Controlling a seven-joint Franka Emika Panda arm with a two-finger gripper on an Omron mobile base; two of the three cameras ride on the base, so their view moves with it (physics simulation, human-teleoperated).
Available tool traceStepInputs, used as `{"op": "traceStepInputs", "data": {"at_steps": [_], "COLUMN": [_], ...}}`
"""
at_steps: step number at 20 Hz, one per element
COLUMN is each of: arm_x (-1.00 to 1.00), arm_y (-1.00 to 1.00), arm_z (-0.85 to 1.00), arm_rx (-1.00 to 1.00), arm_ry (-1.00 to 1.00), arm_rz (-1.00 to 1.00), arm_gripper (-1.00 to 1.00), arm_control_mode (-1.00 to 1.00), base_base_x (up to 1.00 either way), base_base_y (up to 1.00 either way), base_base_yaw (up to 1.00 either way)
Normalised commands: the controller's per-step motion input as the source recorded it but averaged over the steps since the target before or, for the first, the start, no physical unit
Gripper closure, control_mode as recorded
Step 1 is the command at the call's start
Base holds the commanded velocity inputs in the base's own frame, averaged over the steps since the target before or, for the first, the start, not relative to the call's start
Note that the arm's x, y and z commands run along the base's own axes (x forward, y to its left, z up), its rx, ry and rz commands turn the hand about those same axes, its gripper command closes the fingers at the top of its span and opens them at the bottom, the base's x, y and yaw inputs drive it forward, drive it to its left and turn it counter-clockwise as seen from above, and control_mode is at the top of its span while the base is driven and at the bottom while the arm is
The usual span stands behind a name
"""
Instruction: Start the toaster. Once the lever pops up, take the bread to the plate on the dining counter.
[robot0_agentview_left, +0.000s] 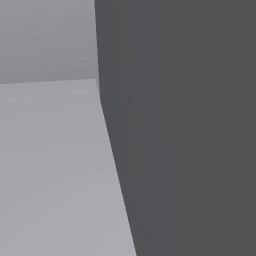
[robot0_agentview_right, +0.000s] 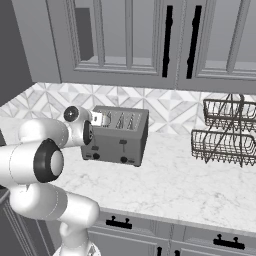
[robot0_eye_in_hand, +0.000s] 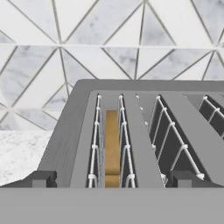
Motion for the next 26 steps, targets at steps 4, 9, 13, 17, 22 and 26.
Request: {"op": "traceStepInputs", "data": {"at_steps": [4,9,13,17,22,26], "arm_x": [0.0,0.0,0.0,0.0,0.0,0.0], "arm_y": [0.0,0.0,0.0,0.0,0.0,0.0], "arm_z": [0.0,0.0,0.0,0.0,0.0,0.0], "arm_rx": [0.0,0.0,0.0,0.0,0.0,0.0], "arm_ry": [0.0,0.0,0.0,0.0,0.0,0.0], "arm_rz": [0.0,0.0,0.0,0.0,0.0,0.0], "arm_gripper": [-1.0,-1.0,-1.0,-1.0,-1.0,-1.0], "arm_control_mode": [-1.0,-1.0,-1.0,-1.0,-1.0,-1.0], "base_base_x": [0.0,0.0,0.0,0.0,0.0,0.0], "base_base_y": [0.0,0.0,0.0,0.0,0.0,0.0], "base_base_yaw": [0.0,0.0,0.0,0.0,0.0,0.0]}}
